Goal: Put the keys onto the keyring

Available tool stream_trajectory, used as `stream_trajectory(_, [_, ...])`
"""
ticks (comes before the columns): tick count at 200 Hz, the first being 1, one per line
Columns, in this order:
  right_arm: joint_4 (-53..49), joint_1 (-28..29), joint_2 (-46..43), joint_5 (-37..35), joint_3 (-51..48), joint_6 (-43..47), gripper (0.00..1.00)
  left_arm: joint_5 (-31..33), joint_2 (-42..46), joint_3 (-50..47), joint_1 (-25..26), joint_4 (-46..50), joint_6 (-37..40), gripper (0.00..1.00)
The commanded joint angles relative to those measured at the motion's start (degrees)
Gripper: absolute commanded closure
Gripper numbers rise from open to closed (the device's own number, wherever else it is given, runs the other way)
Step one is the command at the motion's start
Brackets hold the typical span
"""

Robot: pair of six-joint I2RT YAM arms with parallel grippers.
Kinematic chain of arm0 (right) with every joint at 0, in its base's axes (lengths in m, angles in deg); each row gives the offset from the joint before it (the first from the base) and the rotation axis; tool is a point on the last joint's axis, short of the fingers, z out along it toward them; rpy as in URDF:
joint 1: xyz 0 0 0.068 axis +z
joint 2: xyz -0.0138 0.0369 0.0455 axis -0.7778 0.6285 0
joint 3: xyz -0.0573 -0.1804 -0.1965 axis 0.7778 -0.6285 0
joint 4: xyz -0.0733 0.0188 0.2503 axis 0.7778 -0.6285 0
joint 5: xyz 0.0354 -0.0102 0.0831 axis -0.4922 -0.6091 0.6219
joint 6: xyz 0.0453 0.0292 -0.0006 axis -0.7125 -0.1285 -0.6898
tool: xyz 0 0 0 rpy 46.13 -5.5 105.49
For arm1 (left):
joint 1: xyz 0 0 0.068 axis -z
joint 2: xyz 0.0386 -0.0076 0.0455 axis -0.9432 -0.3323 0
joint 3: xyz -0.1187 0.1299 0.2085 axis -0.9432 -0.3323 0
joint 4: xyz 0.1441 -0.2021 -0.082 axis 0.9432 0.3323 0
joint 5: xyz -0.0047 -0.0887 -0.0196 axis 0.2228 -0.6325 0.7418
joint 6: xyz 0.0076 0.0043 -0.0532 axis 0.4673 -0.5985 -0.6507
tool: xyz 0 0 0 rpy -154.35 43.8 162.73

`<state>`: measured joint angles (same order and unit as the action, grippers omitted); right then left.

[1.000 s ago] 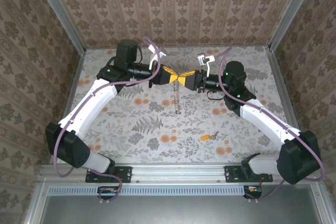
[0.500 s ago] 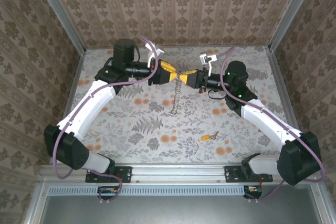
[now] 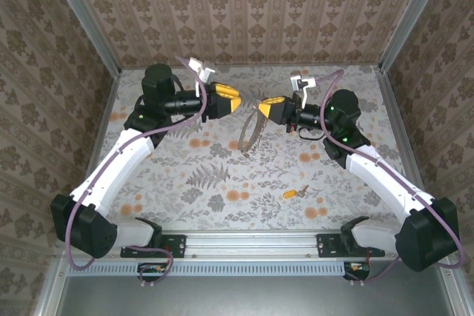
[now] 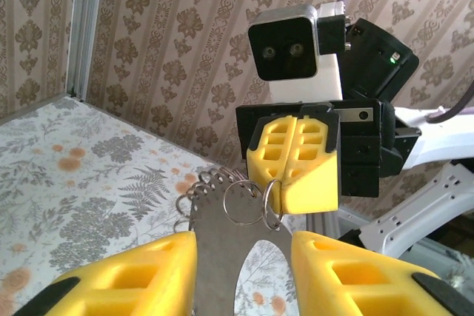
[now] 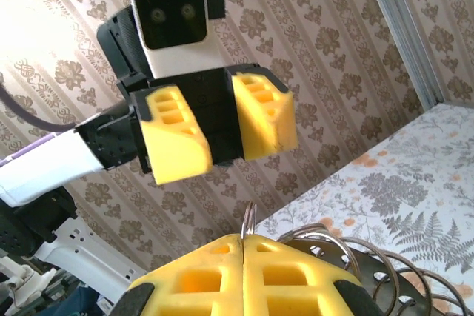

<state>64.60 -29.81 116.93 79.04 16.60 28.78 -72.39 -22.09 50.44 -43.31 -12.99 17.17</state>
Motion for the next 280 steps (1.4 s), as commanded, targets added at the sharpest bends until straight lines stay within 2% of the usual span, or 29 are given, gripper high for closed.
stream_trajectory(1, [6.91, -0.04, -1.03, -0.42, 0.19, -2.46, 1.00, 0.33, 0.90, -1.27, 0.98, -5.98, -4.16, 0.64])
stream_trajectory(55, [9.06, 0.76, -0.03, 0.12, 1.43, -3.79, 1.00, 1.30, 0.14, -2.89, 2.65, -13.48, -9.15, 0.68])
stream_trajectory(158, [10.07, 1.65, 0.36, -0.16, 1.72, -4.26, 1.00, 1.74, -3.16, -2.35, 5.98, -17.01, -10.59, 0.73])
stream_trajectory(210, [9.96, 1.62, 0.77, -0.58, 1.45, -3.88, 1.00, 1.01, -3.44, -2.11, 6.69, -17.82, -10.68, 0.82])
stream_trajectory(223, [9.80, 1.63, 0.94, -0.81, 1.34, -3.70, 1.00, 0.53, -3.41, -2.03, 6.88, -17.83, -10.69, 0.88])
stream_trajectory(237, [9.49, 1.60, 1.09, -1.12, 1.23, -3.34, 1.00, 0.00, -3.46, -2.03, 7.07, -17.98, -10.61, 1.00])
stream_trajectory(280, [7.93, 1.27, 1.26, -2.25, 1.39, -2.83, 0.98, 0.15, -2.83, -2.13, 7.66, -16.74, -9.38, 1.00])
